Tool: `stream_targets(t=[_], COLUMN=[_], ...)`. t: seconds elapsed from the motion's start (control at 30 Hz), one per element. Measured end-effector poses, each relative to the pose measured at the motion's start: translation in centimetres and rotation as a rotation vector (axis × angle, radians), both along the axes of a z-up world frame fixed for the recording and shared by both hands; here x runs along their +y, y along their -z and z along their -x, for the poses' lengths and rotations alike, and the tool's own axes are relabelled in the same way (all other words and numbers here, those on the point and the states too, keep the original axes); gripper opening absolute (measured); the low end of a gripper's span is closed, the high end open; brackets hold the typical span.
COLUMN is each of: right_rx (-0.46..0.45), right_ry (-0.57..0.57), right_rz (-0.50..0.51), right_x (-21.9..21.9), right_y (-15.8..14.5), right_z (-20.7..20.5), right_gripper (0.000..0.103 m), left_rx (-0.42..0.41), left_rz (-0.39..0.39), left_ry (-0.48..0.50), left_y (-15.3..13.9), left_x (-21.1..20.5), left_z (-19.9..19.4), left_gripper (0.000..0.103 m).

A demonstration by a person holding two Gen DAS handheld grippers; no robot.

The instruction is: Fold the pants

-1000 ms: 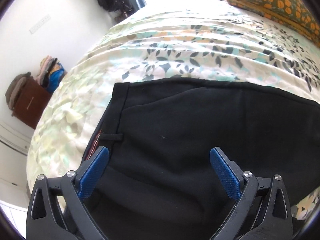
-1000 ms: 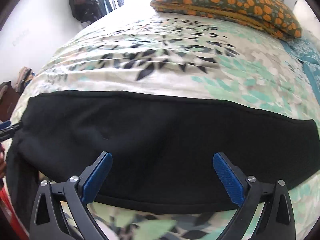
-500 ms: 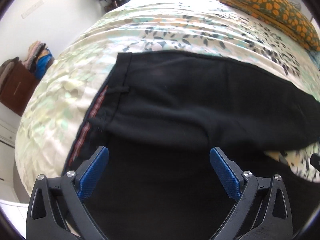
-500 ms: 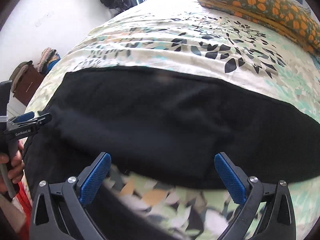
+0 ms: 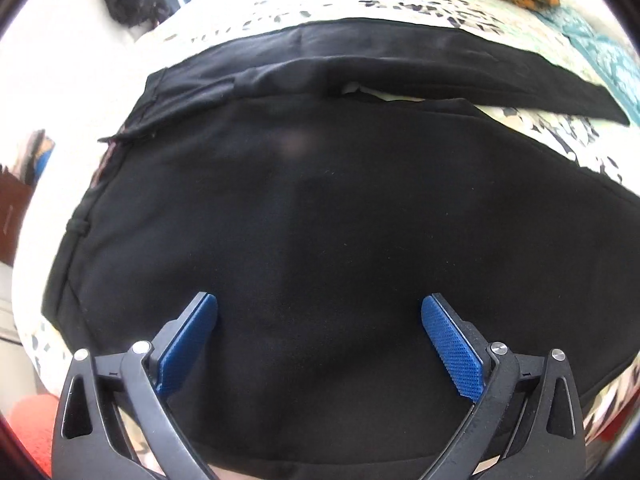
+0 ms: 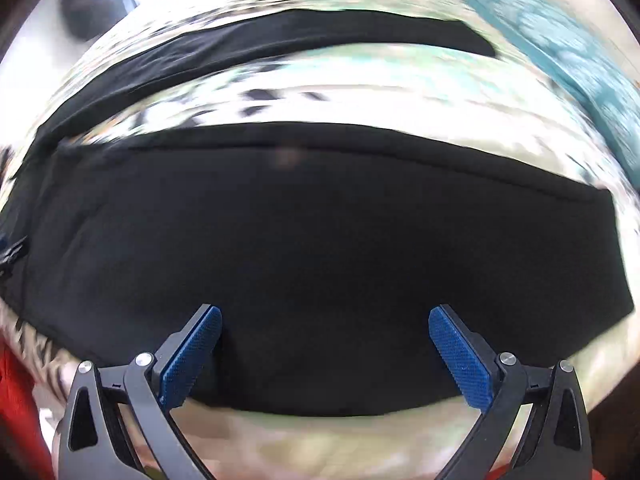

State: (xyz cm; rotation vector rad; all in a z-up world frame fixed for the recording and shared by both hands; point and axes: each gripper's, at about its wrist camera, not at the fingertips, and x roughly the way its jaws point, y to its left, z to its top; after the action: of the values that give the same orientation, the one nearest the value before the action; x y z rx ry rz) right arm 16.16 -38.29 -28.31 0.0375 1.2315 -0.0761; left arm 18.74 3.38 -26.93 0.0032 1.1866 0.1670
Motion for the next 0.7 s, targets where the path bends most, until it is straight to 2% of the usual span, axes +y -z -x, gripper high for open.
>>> stream_targets(t=[0.07, 0.13, 0.2, 0.27, 0.33, 0.5, 0.6, 0.7], right_rx=[-0.034, -0.044, -0.088, -0.110, -0.149, -0.172, -0.176, -0.186], right_ry=[0.173, 0.309, 0.344, 0.312, 0.259, 0.066, -0.006, -0.027], right_rz=[0.065, 0.009, -0.005, 0.030, 0.015, 0.018, 0.002, -0.051], right_x=[-5.6, -9.4, -10.2, -9.0, -7.1, -0.1, 2.6, 3.4], right_y=[-0.1, -0.3, -1.1, -1.6, -2.4, -2.2, -1.6, -1.5], right_z=[0.2, 0.9, 1.7, 2.1, 2.3, 0.6, 0.5, 0.4], right_gripper=[0.103, 0.103, 0.103, 0.103, 0.103, 0.103, 0.103, 0.103], left_rx=[-0.005, -0.011, -0.022, -0.019, -0.013, -0.026, -0.051, -0.099], left_rz=[0.033, 0.017, 0.012, 0.001, -0.006, -0.004, 0.021, 0.036], left_ry=[-0.023, -0.012, -0.015, -0.013, -0.014, -0.002, 0.016, 0.022], left_y=[0.1, 0.0, 0.2, 0.1, -0.2, -0.6, -1.8, -3.9], left_x=[0.6, 0.4, 0.2, 0.0, -0.2, 0.0, 0.0, 0.3], left_z=[-0.3, -0.5, -0.5, -0.6, -0.7, 1.1, 1.2, -1.0], left_gripper=[0.103, 0.103, 0.103, 0.103, 0.103, 0.102, 0.102, 0.102])
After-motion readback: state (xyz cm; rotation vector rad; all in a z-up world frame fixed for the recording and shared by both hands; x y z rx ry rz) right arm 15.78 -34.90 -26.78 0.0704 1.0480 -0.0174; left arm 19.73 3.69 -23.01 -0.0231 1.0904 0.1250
